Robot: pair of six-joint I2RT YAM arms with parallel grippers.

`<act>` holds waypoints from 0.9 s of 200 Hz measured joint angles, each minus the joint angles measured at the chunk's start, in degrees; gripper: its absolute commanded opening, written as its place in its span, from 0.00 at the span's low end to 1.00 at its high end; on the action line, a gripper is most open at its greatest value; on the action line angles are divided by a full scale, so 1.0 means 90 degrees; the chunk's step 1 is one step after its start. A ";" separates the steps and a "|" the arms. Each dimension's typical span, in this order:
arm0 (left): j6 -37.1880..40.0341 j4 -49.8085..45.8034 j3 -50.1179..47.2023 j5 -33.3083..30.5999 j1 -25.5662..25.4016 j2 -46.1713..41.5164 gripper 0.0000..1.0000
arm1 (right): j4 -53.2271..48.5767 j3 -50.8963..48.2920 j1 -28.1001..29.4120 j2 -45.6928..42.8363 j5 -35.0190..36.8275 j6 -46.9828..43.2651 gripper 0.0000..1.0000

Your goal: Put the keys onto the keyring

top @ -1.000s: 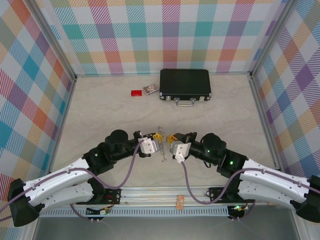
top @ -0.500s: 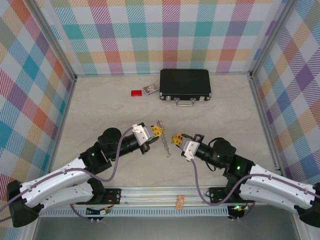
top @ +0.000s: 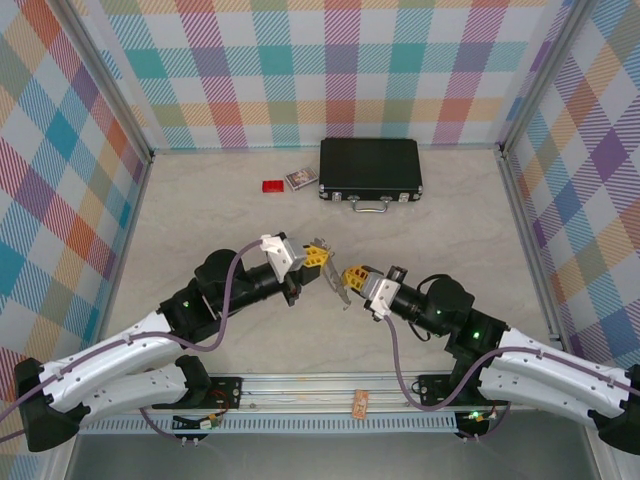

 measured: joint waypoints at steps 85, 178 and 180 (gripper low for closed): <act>-0.1426 -0.0100 0.0466 0.0814 0.0602 0.0699 0.00 | 0.0112 0.0211 -0.0085 0.0206 0.0148 -0.0002 0.00; -0.2186 0.0238 0.0466 0.1705 0.1095 0.0957 0.00 | 0.0109 0.0211 -0.0265 0.0148 0.0148 0.0056 0.00; -0.2200 0.0253 0.0466 0.1712 0.1107 0.0957 0.00 | 0.0109 0.0211 -0.0265 0.0148 0.0148 0.0061 0.00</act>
